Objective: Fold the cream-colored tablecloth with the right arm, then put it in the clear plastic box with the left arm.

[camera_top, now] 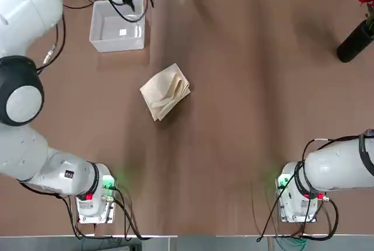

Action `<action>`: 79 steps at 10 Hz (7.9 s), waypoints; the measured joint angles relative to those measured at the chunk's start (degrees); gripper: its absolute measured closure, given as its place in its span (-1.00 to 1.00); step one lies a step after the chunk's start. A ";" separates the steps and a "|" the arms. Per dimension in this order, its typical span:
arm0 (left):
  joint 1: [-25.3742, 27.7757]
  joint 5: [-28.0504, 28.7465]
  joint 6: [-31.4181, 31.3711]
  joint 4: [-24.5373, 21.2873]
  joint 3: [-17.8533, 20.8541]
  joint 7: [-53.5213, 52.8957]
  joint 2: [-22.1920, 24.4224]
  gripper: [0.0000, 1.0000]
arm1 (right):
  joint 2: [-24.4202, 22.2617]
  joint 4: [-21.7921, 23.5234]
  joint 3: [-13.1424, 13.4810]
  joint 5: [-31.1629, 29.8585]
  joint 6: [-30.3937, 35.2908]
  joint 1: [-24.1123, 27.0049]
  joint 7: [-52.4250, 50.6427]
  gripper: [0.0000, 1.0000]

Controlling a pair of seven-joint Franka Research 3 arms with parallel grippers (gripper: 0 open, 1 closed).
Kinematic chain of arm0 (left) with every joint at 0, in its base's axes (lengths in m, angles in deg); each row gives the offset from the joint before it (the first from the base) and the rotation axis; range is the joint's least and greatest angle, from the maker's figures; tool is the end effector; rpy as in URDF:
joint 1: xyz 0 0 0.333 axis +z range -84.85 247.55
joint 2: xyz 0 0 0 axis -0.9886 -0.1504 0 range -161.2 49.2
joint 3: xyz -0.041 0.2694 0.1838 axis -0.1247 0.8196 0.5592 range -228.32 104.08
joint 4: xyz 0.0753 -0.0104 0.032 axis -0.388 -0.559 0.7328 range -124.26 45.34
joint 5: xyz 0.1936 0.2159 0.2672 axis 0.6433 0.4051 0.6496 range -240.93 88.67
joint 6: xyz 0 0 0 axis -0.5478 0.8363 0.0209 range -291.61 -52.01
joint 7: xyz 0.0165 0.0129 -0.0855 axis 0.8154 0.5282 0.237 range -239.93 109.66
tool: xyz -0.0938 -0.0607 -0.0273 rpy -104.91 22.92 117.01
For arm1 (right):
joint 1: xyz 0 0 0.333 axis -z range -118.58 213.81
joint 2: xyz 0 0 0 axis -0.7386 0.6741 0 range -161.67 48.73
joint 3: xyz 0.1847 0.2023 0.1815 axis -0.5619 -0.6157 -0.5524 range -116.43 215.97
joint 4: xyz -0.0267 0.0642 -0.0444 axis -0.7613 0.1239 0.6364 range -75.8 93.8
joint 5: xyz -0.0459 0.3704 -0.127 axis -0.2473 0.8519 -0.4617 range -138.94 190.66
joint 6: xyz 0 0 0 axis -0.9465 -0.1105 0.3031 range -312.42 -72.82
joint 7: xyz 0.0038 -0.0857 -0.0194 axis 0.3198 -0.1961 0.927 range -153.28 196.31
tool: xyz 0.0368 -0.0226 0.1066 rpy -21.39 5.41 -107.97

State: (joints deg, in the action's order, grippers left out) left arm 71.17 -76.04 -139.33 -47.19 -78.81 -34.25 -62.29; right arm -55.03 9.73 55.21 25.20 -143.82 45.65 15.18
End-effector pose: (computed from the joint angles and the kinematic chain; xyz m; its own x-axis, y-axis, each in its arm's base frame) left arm 0.5493 -0.2703 0.5263 0.9927 0.0770 0.0931 0.0686 -0.9935 0.0904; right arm 0.5726 -0.0354 0.6061 0.9978 0.0514 0.0425 0.0506 -0.9985 0.0188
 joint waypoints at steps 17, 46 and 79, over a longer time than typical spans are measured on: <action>3.98 -7.94 13.59 -1.29 10.70 -47.80 1.42 -1.00 | 0.56 0.03 0.30 -0.03 -0.04 1.67 0.16 -1.00; -4.37 -17.12 0.09 7.42 3.61 -64.21 -39.88 -0.97 | 0.53 -1.09 0.02 0.01 -0.11 1.70 1.58 -1.00; 10.45 -0.56 23.16 29.94 7.51 -91.88 -26.48 0.70 | 0.57 0.81 -0.23 0.04 2.39 3.74 2.66 -1.00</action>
State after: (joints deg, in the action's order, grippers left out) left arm 81.62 -76.61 -116.17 -17.25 -71.30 -126.13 -88.77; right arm -54.45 10.54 54.98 25.24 -141.44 49.39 17.84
